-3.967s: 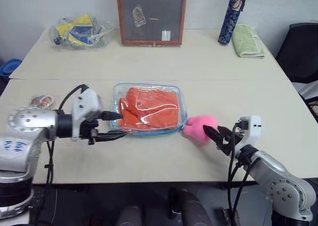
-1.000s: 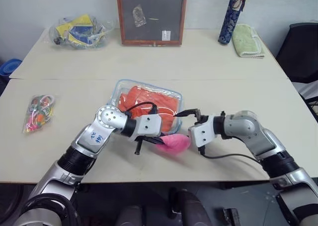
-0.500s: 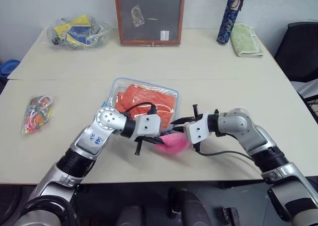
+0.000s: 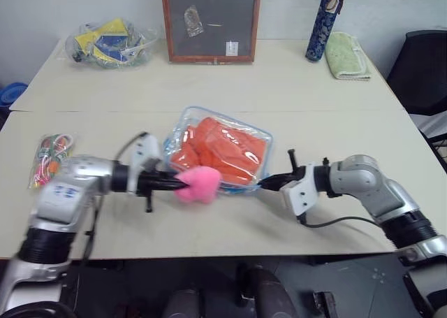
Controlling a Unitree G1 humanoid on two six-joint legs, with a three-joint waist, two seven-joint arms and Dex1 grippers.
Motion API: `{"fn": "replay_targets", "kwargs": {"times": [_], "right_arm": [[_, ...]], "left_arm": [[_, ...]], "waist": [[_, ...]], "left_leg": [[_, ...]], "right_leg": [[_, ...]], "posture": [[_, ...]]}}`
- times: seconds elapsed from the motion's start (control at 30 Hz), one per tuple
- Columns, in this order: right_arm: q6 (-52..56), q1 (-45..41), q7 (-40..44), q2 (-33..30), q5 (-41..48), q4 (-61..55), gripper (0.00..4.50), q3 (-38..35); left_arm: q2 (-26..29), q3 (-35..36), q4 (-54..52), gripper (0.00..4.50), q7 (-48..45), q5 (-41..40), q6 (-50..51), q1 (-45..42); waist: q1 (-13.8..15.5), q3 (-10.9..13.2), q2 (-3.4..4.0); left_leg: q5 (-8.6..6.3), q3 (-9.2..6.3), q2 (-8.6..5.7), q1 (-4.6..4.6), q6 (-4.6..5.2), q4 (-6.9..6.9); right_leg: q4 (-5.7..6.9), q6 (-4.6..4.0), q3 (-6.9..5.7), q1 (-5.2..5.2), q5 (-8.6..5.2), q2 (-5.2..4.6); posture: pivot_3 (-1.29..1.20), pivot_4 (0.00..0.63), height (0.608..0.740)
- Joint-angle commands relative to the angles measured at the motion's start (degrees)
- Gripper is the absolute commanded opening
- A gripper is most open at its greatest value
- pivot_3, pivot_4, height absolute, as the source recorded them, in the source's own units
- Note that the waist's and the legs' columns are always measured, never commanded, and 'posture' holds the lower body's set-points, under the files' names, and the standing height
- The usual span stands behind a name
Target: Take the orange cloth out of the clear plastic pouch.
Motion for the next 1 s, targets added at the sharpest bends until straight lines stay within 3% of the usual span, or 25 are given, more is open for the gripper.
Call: {"fn": "replay_targets", "kwargs": {"times": [0.03,0.23,0.4,0.67,0.7,0.8,1.0], "right_arm": [[-3.43,2.13,0.08,-4.48,3.33,-1.81,0.03,-4.14],[-9.92,5.02,0.32,-9.64,4.77,0.15,0.03,-5.55],[-13.82,4.54,-0.48,-11.02,4.13,3.18,0.03,-5.32],[-11.32,5.94,-0.83,-10.75,5.95,1.88,0.03,-5.28],[-10.39,6.54,-0.71,-10.77,6.44,1.14,0.0,-5.37],[-7.01,9.0,-0.81,-10.8,7.94,-1.73,0.64,-6.17],[0.01,15.77,-3.12,-11.4,9.42,-9.11,2.75,-10.65]], "left_arm": [[3.81,7.67,1.74,0.0,0.26,-2.71,2.46,1.92],[8.01,11.82,11.59,0.0,1.65,-1.71,0.51,1.55],[10.45,11.31,17.18,0.0,0.6,-0.42,-2.5,2.37],[5.69,9.28,11.55,0.0,3.36,-3.37,1.14,4.37],[5.29,9.17,11.27,0.33,3.83,-3.56,1.68,4.43],[4.16,9.38,11.09,1.08,5.11,-4.23,2.9,4.43],[4.19,11.12,11.94,3.03,6.76,-4.18,2.92,6.83]], "waist": [[0.07,0.01,0.02],[0.09,0.02,0.04],[-0.1,0.05,0.08],[0.06,0.06,0.1],[0.12,0.06,0.1],[0.14,0.06,0.1],[0.09,0.06,0.1]], "left_leg": [[-0.01,0.0,0.0,0.01,-0.01,0.0],[-0.03,-0.04,-0.02,0.02,-0.05,0.01],[-0.05,0.03,0.01,0.04,-0.08,-0.01],[-0.05,0.1,0.02,0.06,-0.09,-0.03],[-0.05,0.1,0.02,0.07,-0.09,-0.03],[-0.05,0.09,0.02,0.06,-0.09,-0.03],[-0.06,0.09,0.03,0.09,-0.1,-0.04]], "right_leg": [[-0.1,0.0,0.0,0.01,0.0,-0.01],[-0.11,-0.01,-0.03,0.03,-0.01,-0.01],[-0.07,-0.05,-0.02,0.0,-0.03,0.02],[-0.04,-0.05,0.03,-0.01,-0.03,0.01],[-0.04,-0.05,0.03,-0.01,-0.03,0.01],[0.0,-0.05,0.02,-0.01,-0.03,0.01],[-0.03,-0.05,0.04,-0.01,-0.03,0.01]], "posture": [[0.0,0.15,0.74],[0.0,0.15,0.74],[0.0,0.15,0.74],[0.0,0.15,0.74],[0.0,0.15,0.74],[0.0,0.15,0.74],[0.0,0.15,0.74]]}}
